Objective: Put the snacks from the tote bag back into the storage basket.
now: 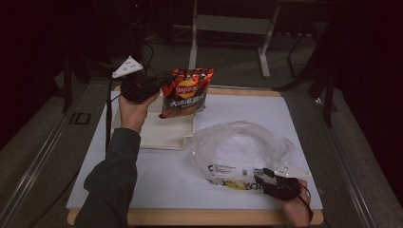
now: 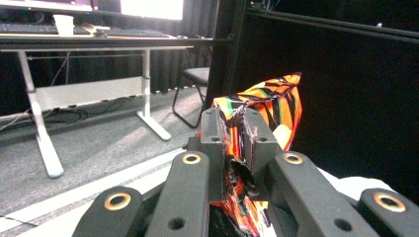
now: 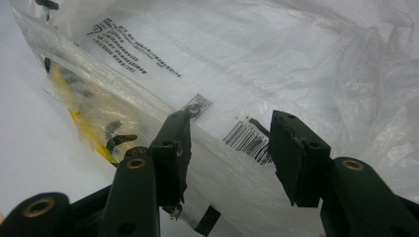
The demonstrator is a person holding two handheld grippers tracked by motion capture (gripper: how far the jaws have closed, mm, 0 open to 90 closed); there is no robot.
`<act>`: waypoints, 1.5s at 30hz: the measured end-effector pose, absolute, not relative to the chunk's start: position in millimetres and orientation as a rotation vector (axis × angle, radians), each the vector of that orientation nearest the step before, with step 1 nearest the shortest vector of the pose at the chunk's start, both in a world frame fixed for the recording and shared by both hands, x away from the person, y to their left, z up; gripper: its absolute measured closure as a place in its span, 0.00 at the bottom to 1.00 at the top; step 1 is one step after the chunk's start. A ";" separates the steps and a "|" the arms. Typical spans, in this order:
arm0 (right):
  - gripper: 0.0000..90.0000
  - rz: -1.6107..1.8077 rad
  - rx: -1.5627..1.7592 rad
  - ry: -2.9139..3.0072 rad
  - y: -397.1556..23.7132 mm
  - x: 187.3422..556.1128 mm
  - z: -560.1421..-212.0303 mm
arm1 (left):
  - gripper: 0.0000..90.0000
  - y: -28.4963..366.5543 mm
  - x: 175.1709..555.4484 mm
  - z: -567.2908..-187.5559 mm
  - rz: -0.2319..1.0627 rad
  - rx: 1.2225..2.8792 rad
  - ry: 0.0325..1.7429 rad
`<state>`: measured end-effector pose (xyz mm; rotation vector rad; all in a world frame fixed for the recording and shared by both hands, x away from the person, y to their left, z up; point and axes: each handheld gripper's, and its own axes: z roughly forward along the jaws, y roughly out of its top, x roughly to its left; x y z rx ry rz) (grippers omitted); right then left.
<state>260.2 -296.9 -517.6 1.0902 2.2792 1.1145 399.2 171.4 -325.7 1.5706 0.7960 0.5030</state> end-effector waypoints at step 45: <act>0.56 1.112 1.107 2.281 -299.0 260.6 -520.3 | 0.92 183.8 420.5 -340.0 0.552 1.582 0.886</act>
